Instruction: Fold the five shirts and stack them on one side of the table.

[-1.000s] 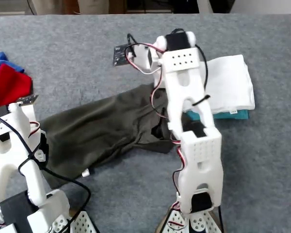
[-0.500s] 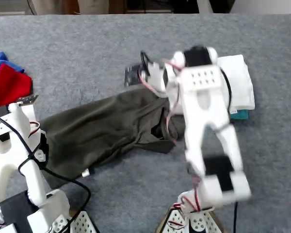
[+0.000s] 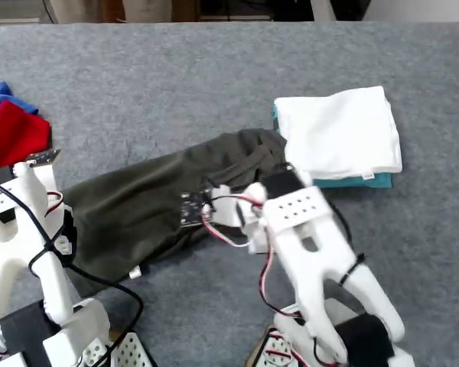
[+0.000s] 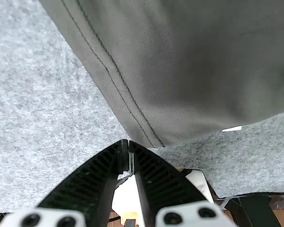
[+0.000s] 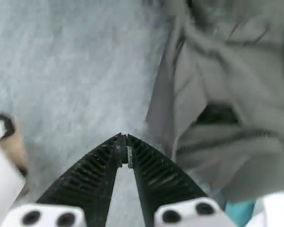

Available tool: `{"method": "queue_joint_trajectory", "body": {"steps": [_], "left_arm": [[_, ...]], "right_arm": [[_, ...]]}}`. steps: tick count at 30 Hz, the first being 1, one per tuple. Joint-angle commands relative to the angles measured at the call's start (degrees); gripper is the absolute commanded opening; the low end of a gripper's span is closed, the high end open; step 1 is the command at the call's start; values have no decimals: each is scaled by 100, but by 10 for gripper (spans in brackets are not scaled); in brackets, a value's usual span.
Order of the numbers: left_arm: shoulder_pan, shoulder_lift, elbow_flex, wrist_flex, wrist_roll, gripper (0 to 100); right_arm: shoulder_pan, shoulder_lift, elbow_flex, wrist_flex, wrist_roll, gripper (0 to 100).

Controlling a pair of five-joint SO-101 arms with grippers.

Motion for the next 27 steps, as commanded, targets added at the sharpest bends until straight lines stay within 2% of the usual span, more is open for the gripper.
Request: {"method": "queue_joint_trajectory", "body": {"steps": [1,4,14,22,27], "left_arm": [[9,-163,-70,-26,-9,19],[0,-163,-70,-18,-9,19],[0,-145,-53,-26,-9,19],[0,-119,-26,-26,-9,19],[-35,-136,-26,-26,-9,19]], "right_arm": [[-338,523,4,-879,-404,2],[-330,1270,-400,-1459,-738,2],[-347,3442,-3486,-1486,-844,2],[-760,4699,-5587,-211,-853,2],[-444,4796,-6422,774,-853,2]]}}
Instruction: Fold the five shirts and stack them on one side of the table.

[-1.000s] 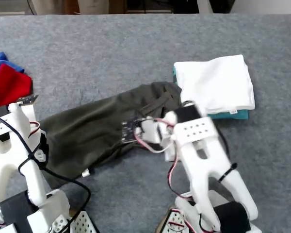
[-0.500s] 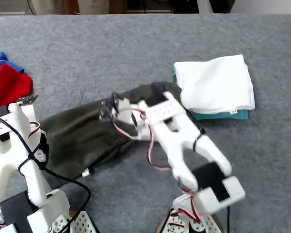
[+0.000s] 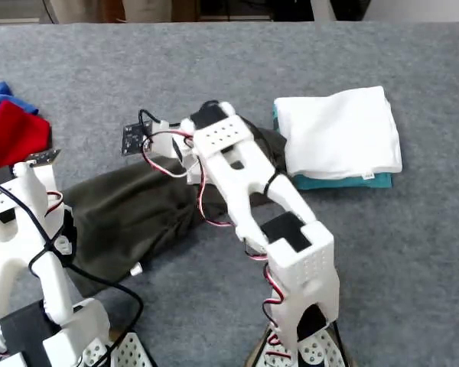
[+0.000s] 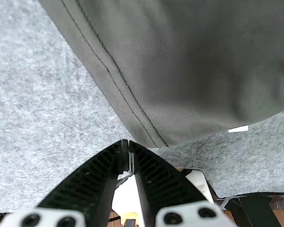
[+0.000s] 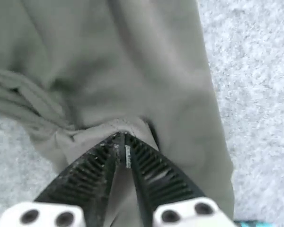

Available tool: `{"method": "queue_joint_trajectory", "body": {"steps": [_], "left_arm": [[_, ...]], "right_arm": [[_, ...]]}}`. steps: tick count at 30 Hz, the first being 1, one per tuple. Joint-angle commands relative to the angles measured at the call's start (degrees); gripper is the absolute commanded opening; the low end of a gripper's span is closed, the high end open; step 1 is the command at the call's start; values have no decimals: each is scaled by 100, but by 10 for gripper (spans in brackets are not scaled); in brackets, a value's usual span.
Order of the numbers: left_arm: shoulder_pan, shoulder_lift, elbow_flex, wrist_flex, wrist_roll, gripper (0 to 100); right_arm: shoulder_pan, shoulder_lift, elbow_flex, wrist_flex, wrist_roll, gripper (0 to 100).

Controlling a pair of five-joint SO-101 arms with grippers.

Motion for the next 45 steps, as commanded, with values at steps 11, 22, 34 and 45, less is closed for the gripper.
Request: {"method": "queue_joint_trajectory", "body": {"steps": [11,22,34,45], "left_arm": [[9,-163,-70,-26,-9,19],[9,-163,-70,-26,-9,19],[9,-163,-53,-26,-9,19],[18,-127,-70,-35,-9,19]], "right_arm": [[1543,-1314,-1015,1969,229,2],[1859,-1323,2000,-703,237,2],[2659,-822,2220,-2927,229,2],[1648,-1842,2009,-1855,237,2]]}}
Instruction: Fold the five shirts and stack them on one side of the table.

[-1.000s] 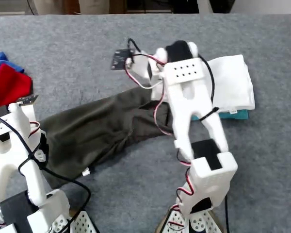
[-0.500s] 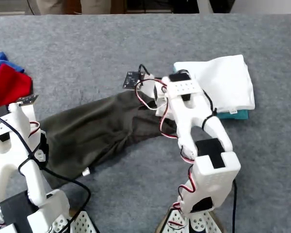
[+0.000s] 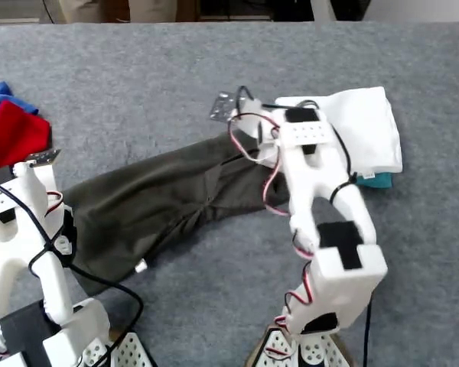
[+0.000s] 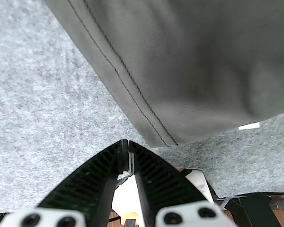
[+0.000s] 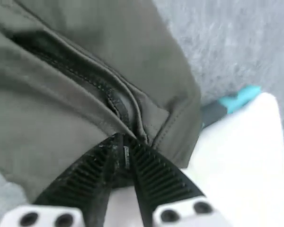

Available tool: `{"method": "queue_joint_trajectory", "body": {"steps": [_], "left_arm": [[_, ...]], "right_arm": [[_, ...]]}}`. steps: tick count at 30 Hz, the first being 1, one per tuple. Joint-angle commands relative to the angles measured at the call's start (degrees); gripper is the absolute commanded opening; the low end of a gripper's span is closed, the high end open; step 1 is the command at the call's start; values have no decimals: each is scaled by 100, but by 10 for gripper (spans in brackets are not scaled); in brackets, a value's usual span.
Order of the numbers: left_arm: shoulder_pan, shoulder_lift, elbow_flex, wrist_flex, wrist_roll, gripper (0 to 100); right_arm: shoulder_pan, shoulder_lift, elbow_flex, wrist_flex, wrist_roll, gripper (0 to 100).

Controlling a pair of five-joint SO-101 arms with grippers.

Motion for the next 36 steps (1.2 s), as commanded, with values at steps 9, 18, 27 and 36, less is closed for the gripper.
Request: {"method": "queue_joint_trajectory", "body": {"steps": [9,18,27,36], "left_arm": [[-9,-163,-229,53,-9,20],[-35,119,-1925,870,1064,178],[-888,2334,-2822,905,1354,193],[-862,3020,-3165,853,1196,194]], "right_arm": [[-910,101,-321,44,44,2],[-242,-1226,-1051,1345,-404,2],[198,-2334,-1077,2242,-404,2],[101,-2352,-980,2286,-404,2]]}}
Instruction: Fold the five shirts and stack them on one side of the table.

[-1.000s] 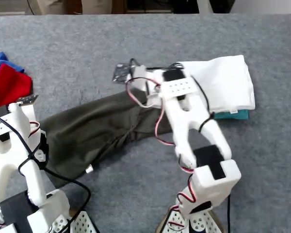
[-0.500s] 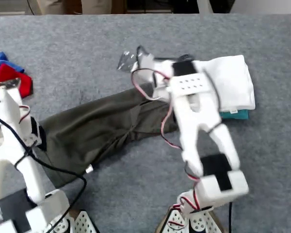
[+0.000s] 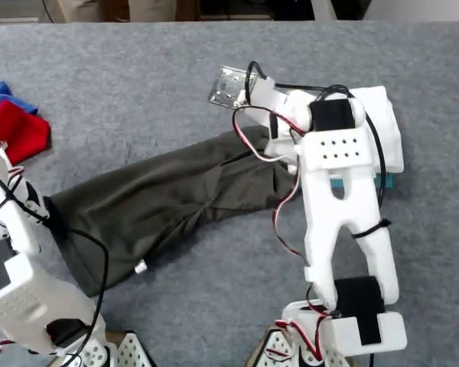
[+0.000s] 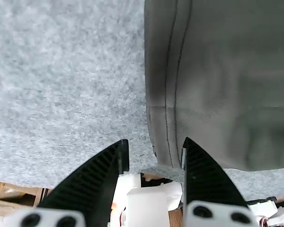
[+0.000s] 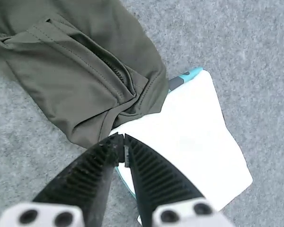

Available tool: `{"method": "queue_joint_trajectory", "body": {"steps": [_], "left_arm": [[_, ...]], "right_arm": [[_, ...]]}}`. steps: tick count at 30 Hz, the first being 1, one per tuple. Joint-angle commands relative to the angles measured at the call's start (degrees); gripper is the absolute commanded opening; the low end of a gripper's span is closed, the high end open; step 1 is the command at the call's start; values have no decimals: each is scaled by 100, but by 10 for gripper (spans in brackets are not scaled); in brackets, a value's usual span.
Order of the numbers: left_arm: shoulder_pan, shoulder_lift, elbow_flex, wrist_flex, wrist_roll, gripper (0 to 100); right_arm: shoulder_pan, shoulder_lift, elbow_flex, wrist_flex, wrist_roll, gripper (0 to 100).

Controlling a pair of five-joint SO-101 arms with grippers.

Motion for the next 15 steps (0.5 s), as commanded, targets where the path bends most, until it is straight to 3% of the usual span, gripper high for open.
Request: {"method": "queue_joint_trajectory", "body": {"steps": [1,15], "left_arm": [[-18,101,-176,9,-53,193],[18,716,844,-1002,79,191]], "right_arm": [[-4,-251,-180,0,-88,2],[-13,-295,-180,9,-88,2]]}}
